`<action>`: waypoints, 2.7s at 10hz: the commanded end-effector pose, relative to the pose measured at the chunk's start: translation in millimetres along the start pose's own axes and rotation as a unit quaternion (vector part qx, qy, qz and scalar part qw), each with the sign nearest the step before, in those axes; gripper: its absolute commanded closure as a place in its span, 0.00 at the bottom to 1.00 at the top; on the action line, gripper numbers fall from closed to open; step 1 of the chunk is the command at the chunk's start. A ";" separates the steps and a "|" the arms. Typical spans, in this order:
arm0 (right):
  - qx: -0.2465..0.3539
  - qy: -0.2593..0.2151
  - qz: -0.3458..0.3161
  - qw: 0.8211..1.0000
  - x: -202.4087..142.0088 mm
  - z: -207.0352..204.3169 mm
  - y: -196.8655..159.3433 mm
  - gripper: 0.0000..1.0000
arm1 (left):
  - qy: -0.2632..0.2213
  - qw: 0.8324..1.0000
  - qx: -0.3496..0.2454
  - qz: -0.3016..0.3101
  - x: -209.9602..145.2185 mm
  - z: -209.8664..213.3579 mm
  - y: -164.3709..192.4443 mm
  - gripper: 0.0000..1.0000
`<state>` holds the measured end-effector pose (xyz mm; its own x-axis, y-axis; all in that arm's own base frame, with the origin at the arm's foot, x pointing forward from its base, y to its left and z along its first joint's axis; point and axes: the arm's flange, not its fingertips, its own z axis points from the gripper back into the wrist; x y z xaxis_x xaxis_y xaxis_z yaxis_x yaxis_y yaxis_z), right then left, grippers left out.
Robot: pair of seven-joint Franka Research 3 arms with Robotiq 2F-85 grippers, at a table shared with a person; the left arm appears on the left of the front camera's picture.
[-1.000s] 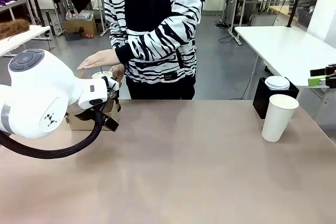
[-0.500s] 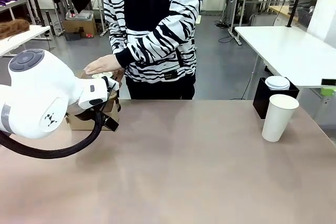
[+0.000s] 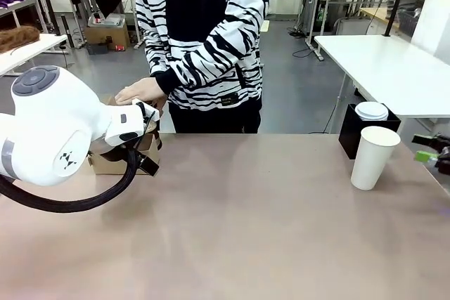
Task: Pour a drink into a cup and package it in a carrier.
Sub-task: Pick up the 600 ml Paper Cup and place it in the middle top area of the table.
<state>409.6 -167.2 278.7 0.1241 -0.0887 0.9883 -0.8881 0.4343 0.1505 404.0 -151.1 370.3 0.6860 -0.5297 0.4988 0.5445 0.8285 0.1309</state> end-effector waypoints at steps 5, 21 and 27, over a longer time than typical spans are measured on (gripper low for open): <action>-0.023 -0.017 0.033 0.999 -36.8 -22.8 -13.0 0.00 | 0.000 1.000 0.000 0.000 -0.1 0.2 -0.1 0.00; -0.005 -0.005 -0.022 1.000 -58.1 -102.3 -26.1 0.00 | 0.000 1.000 0.000 0.000 -0.1 0.2 -0.1 0.00; 0.005 -0.004 -0.011 1.000 -63.1 -105.1 -20.8 0.20 | 0.000 1.000 0.000 0.000 -0.1 0.2 -0.1 0.00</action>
<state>466.0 -80.6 215.8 0.1384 -0.1051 0.9848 -0.8867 0.4298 0.1704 404.0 -151.1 370.3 0.6861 -0.5297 0.4987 0.5445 0.8285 0.1309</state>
